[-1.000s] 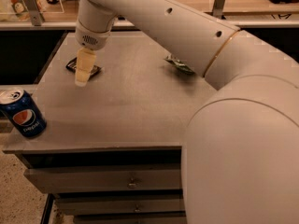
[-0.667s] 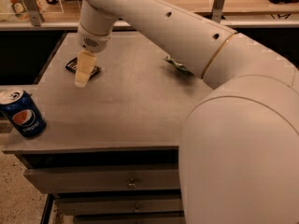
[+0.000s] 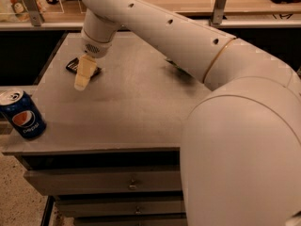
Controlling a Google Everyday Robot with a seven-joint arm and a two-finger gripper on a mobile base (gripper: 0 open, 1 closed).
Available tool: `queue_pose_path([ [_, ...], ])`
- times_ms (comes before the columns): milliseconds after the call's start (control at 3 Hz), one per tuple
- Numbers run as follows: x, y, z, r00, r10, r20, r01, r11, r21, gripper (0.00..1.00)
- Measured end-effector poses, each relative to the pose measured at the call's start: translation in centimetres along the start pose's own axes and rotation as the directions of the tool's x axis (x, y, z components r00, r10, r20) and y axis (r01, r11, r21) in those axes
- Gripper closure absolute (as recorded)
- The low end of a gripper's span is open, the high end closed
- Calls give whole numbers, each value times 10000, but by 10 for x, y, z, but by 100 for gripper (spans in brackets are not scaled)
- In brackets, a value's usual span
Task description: Move rxbar chocolate near pepsi can
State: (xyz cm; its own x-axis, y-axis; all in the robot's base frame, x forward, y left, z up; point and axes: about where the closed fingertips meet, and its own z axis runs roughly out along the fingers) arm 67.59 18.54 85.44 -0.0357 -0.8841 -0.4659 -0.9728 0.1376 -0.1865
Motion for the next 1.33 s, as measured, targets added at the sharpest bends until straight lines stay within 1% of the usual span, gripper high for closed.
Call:
queue_pose_path([
  [667, 1, -4, 10, 9996, 268, -5, -268, 9996, -39, 0],
  [1333, 6, -13, 28, 9984, 567, -40, -568, 9978, -352, 0],
])
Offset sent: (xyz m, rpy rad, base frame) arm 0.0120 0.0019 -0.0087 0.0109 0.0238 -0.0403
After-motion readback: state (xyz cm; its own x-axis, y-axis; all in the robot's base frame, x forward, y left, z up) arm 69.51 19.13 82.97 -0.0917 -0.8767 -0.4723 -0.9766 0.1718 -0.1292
